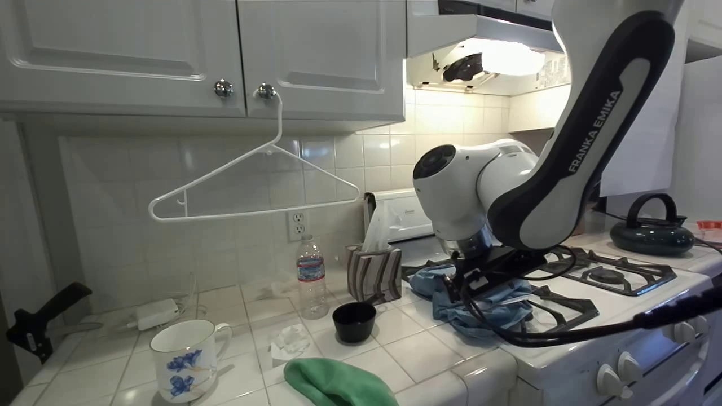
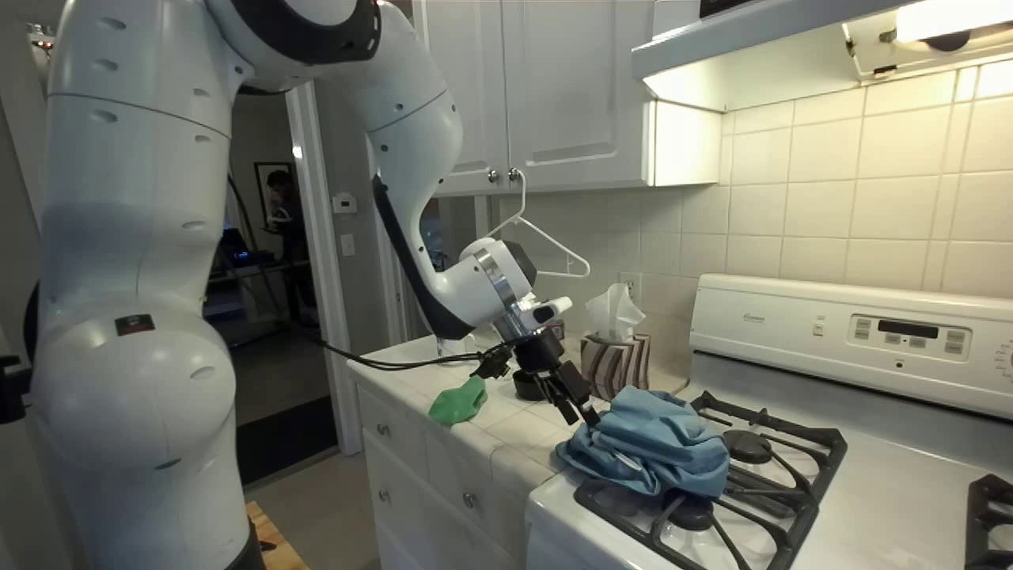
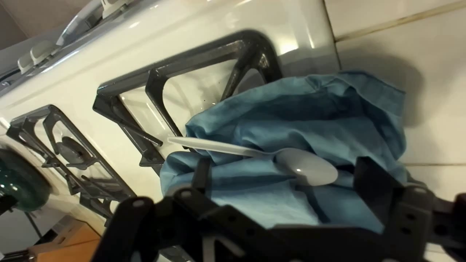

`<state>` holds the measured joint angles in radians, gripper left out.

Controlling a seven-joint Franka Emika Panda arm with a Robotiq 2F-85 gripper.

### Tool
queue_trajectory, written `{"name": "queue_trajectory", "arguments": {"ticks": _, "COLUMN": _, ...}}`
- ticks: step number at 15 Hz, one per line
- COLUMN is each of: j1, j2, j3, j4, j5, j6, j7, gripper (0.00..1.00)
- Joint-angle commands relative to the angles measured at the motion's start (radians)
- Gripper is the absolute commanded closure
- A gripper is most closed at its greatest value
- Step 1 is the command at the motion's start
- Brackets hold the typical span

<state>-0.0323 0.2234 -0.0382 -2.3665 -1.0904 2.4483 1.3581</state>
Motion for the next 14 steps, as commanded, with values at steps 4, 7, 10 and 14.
{"name": "queue_trajectory", "arguments": {"ticks": 4, "j1": 0.013, "j2": 0.132, "j3": -0.04, "j4": 0.108, "j5": -0.04, "j6": 0.024, "j7": 0.083, "gripper": 0.0}}
{"name": "queue_trajectory", "arguments": {"ticks": 7, "j1": 0.019, "j2": 0.17, "j3": -0.045, "j4": 0.143, "j5": -0.045, "j6": 0.03, "j7": 0.09, "gripper": 0.0}}
{"name": "queue_trajectory", "arguments": {"ticks": 10, "j1": 0.028, "j2": 0.191, "j3": -0.044, "j4": 0.166, "j5": -0.05, "j6": 0.02, "j7": 0.088, "gripper": 0.0}}
{"name": "queue_trajectory", "arguments": {"ticks": 14, "j1": 0.039, "j2": 0.183, "j3": -0.04, "j4": 0.171, "j5": -0.026, "j6": -0.029, "j7": 0.064, "gripper": 0.0}}
